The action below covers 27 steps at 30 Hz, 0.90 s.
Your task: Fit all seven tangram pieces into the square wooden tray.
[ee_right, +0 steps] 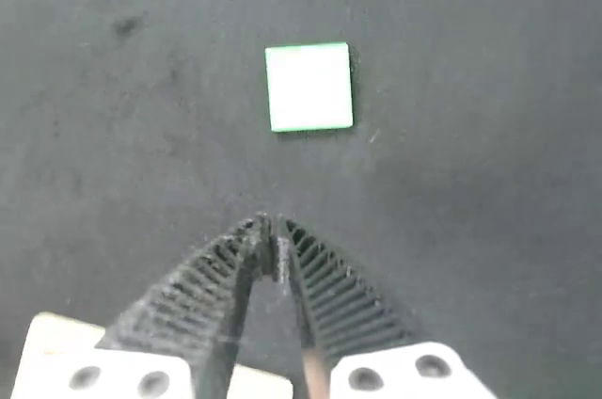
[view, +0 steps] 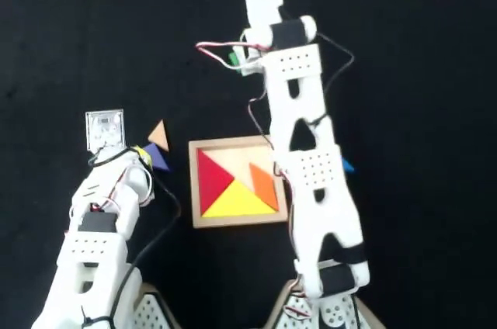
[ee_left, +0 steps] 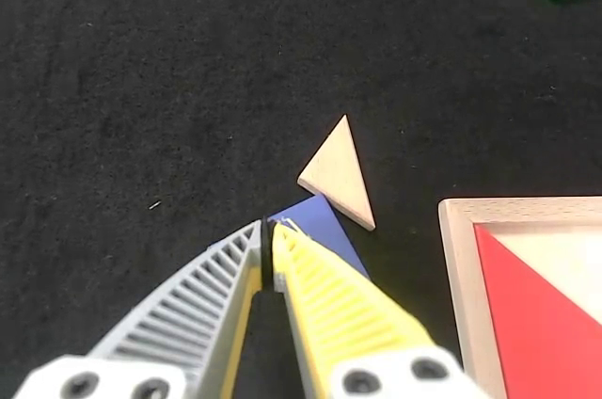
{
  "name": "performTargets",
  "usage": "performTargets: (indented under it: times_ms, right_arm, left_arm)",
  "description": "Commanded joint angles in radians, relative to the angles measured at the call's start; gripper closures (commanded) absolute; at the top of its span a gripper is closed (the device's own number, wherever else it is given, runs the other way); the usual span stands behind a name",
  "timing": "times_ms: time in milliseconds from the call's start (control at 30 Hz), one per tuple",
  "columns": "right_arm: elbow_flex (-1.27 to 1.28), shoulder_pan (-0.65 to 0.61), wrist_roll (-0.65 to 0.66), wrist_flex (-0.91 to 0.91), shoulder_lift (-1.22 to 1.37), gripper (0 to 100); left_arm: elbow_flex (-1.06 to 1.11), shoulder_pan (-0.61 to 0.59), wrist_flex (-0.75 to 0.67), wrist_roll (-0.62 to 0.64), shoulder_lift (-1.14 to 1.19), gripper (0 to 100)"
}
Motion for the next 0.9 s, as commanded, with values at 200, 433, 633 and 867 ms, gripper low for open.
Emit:
performTargets:
  times_ms: [200,433,633,867]
  right_arm:
    - [0.889,-0.002,0.232,0.003,-0.771,98.8]
    - [1.287,0.198,0.377,-0.226,-1.018,98.7]
    - [1.346,0.261,0.377,-0.459,-0.944,98.7]
    - [1.069,0.198,0.377,-0.628,-0.619,98.7]
  left_arm:
    - [-0.007,0.005,-0.008,-0.011,-0.008,97]
    - [-0.007,0.005,-0.006,-0.011,-0.008,97]
    - [-0.007,0.005,-0.006,-0.011,-0.008,97]
    - [-0.007,0.005,-0.006,-0.011,-0.008,97]
